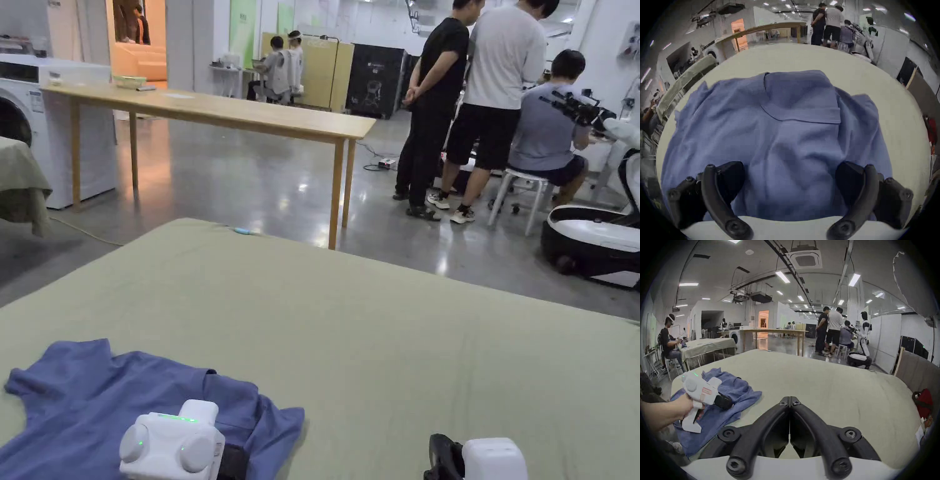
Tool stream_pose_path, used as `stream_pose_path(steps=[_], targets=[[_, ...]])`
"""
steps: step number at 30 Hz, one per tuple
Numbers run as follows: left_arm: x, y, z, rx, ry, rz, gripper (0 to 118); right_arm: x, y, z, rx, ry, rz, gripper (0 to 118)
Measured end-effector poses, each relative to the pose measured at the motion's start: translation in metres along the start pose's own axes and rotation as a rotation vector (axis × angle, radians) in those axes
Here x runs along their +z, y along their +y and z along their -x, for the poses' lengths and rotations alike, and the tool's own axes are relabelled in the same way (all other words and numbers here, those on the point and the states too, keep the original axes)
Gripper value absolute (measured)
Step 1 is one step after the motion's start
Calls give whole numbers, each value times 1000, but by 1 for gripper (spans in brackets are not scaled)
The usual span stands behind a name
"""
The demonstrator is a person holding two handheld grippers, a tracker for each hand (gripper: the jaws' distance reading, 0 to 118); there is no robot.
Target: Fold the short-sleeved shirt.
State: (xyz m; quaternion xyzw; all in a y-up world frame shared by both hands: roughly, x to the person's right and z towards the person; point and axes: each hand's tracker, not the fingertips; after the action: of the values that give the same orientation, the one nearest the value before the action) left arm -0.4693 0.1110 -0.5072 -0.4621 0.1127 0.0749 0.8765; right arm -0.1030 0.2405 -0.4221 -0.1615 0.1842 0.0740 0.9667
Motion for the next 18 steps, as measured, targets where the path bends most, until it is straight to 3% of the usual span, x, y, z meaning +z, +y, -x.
stream_pose_path(steps=[1, 2, 3, 4, 6, 8, 11, 18], targets=[[9, -1, 4, -3, -16, -6, 90, 1, 0, 0, 1, -2, 2, 1], [17, -3, 5, -18, -24, -62, 63, 1, 0, -1, -2, -3, 3, 1], [21, -4, 6, -23, -2, -100, 11, 2, 0, -2, -9, -4, -1, 1], [21, -6, 9, -15, 15, -101, 1, 5, 1, -2, -18, -6, -2, 1], [18, -11, 17, 36, -56, -79, 1, 8, 3, -4, -34, -7, -5, 1], [23, -12, 14, 29, -36, -89, 1, 15, 5, -8, -44, -12, -9, 1], [50, -5, 0, 19, -94, -189, 1, 28, 6, -20, -44, -28, -20, 1], [121, 23, -79, -62, -257, -332, 1, 79, 4, -79, -97, -126, -58, 1]])
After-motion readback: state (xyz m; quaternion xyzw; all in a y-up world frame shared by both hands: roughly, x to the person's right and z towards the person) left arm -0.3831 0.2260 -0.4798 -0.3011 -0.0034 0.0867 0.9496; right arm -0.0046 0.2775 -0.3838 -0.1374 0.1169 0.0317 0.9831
